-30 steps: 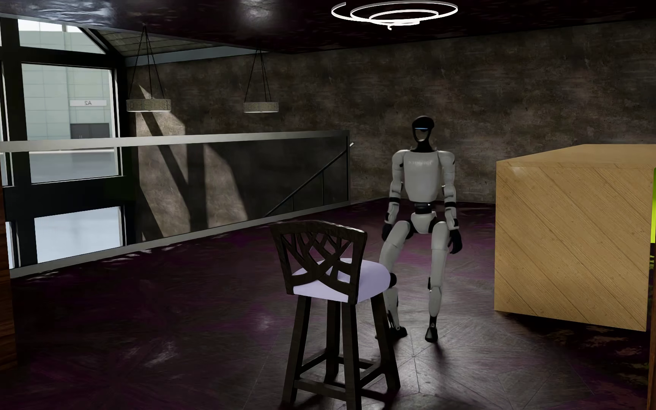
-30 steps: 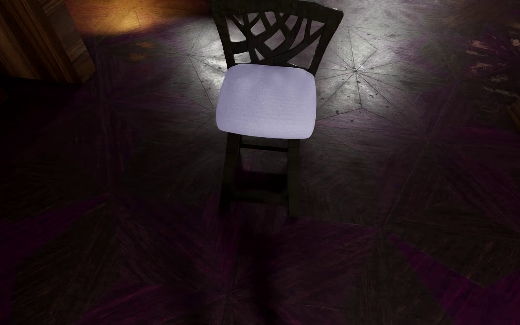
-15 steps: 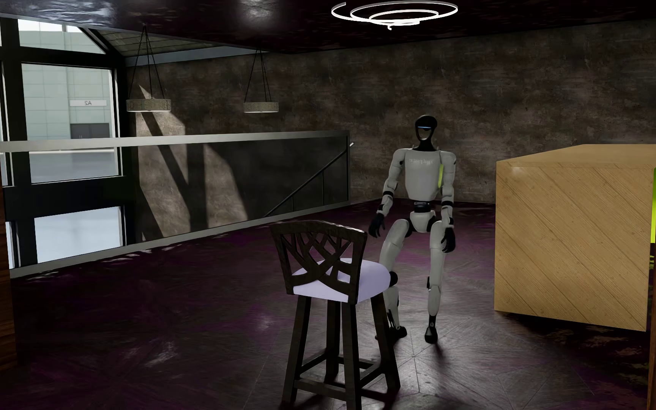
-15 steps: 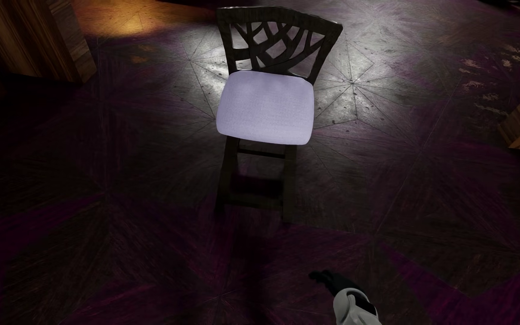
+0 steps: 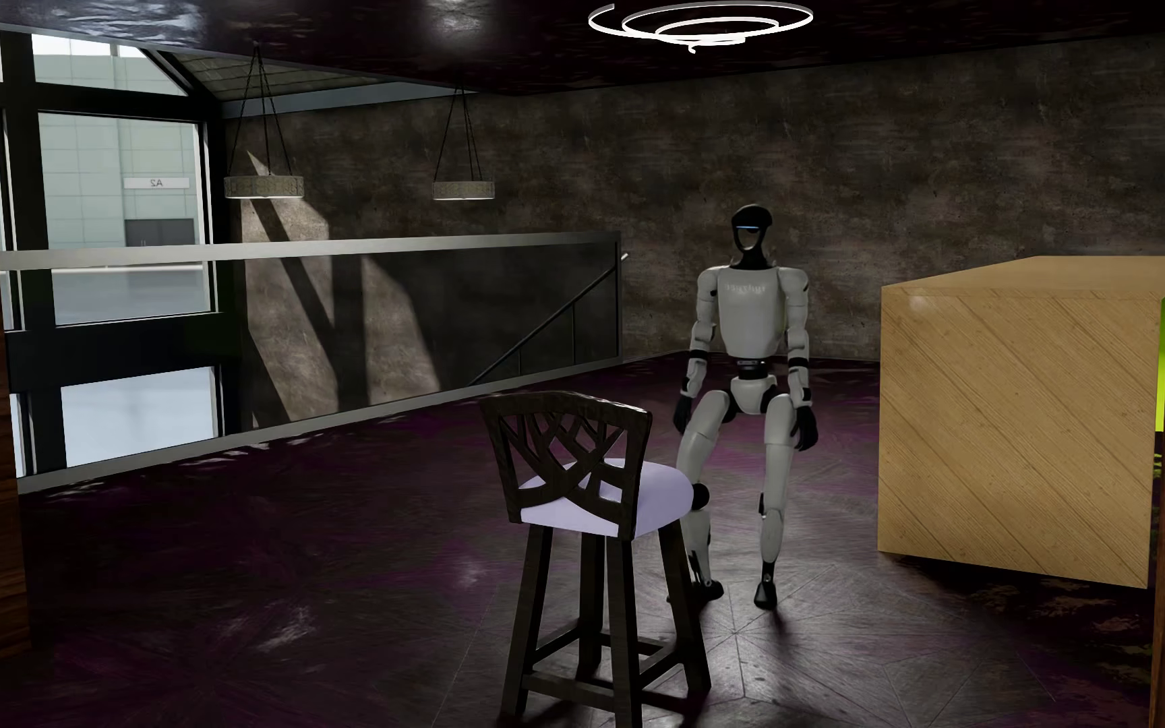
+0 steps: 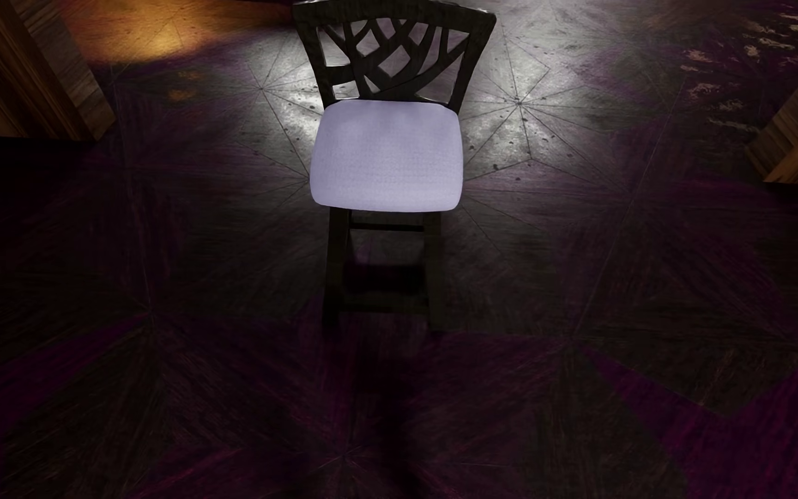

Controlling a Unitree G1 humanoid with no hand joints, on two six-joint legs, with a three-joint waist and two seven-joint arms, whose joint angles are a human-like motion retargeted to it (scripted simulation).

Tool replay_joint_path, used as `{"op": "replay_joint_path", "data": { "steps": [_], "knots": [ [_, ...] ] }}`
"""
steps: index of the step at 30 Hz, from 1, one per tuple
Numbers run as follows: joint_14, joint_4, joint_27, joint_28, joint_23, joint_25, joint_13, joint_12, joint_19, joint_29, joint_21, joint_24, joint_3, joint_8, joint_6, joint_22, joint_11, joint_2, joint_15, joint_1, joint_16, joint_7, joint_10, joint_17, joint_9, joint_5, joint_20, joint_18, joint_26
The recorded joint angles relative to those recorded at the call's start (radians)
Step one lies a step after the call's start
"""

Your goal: Go to the light purple stool

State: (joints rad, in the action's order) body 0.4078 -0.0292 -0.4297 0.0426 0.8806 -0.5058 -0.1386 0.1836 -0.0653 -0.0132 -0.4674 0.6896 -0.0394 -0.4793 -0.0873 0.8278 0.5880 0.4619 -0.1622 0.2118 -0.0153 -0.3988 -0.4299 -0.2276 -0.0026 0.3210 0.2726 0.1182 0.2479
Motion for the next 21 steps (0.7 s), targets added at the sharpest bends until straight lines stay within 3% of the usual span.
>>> {"op": "replay_joint_path", "data": {
  "steps": [6, 11, 13, 16, 21],
  "knots": [
    [0.000, 0.008, 0.013, -0.009, -0.050, -0.019, 0.015, -0.058, 0.000, -0.007, 0.008, 0.039, 0.024, 0.016, 0.005, 0.014, -0.014, 0.009, 0.010, 0.004, 0.008, -0.019, 0.001, 0.021, 0.016, -0.018, -0.075, 0.003, -0.027],
    [-0.018, 0.016, 0.038, -0.001, -0.069, -0.181, 0.101, -0.095, -0.003, -0.059, -0.110, 0.039, 0.028, 0.028, 0.007, -0.029, -0.046, 0.034, 0.034, 0.028, 0.022, -0.039, 0.015, -0.003, 0.032, -0.039, -0.139, 0.006, -0.068],
    [-0.030, 0.015, 0.025, 0.001, -0.073, -0.162, 0.117, -0.113, -0.006, -0.060, -0.074, 0.032, 0.028, 0.027, 0.005, -0.041, -0.062, 0.045, 0.045, 0.042, 0.024, -0.041, 0.025, 0.006, 0.038, -0.044, -0.154, 0.007, -0.066],
    [-0.050, 0.012, 0.036, 0.010, -0.110, -0.065, 0.113, -0.128, -0.010, 0.003, 0.014, 0.023, 0.026, 0.020, 0.001, -0.049, -0.094, 0.057, 0.062, 0.061, 0.030, -0.040, 0.045, 0.022, 0.046, -0.050, -0.172, 0.006, -0.057],
    [-0.084, -0.001, 0.049, -0.003, -0.120, -0.077, 0.154, -0.136, -0.018, 0.012, -0.040, 0.008, 0.028, 0.002, -0.004, -0.029, -0.139, 0.067, 0.089, 0.076, 0.036, -0.030, 0.097, -0.003, 0.045, -0.051, -0.205, -0.002, -0.010]
  ]
}}
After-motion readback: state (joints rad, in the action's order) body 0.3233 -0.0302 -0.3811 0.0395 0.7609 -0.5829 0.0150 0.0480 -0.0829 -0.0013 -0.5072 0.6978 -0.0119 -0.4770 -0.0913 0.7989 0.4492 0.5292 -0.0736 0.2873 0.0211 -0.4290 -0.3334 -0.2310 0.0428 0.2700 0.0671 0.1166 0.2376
